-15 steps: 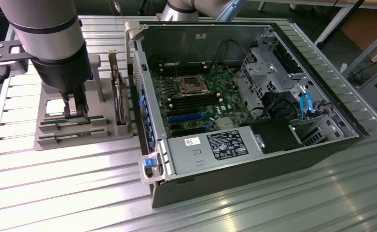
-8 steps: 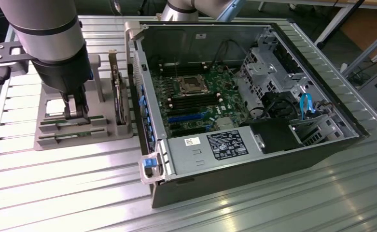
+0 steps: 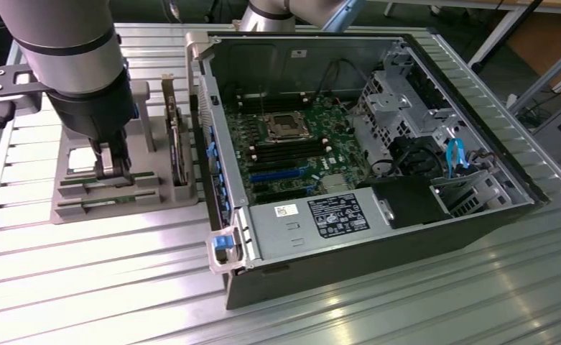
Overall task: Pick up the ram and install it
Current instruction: 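Pick up the ram and move it above insertion slot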
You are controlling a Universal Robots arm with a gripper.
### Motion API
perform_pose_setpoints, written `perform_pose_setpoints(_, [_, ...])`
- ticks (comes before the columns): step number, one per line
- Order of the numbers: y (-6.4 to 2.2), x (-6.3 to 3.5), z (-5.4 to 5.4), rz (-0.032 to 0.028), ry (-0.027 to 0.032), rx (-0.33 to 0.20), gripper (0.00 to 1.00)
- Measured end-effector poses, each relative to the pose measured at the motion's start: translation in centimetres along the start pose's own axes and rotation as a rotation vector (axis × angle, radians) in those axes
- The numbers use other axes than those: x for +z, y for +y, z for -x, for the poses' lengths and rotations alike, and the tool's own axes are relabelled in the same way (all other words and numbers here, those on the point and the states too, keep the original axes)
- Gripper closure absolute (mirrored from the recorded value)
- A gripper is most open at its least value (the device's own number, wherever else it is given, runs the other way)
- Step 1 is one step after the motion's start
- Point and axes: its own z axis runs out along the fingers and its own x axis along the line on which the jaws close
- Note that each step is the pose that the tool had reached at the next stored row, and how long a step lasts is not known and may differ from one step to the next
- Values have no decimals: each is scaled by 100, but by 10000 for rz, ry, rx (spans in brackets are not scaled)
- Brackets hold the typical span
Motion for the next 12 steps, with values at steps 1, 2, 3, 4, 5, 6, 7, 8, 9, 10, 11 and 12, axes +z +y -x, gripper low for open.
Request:
perform_pose_setpoints(1, [7, 6, -1, 1, 1, 0, 63])
perform_pose_setpoints(2, [14, 12, -2, 0, 0, 0, 63])
perform_pose_setpoints(3, [23, 16, -2, 1, 1, 1, 63])
perform_pose_setpoints(4, [32, 19, -1, 1, 1, 1, 63])
perform_pose_setpoints(5, [51, 24, 0, 0, 1, 0, 63])
perform_pose_setpoints(6, [74, 30, 1, -1, 1, 0, 63])
perform_pose_setpoints(7, [90, 33, 2, -1, 2, 1, 63])
perform_pose_setpoints(8, [102, 38, 2, -1, 2, 0, 63])
perform_pose_setpoints(9, [108, 44, 3, -2, 1, 0, 63])
perform_pose_setpoints(10, [110, 50, 2, -3, 0, -1, 63])
perform_pose_setpoints(11, [112, 63, 1, -3, 0, -2, 63])
perform_pose_setpoints(12, [114, 83, 1, -2, 1, 0, 63])
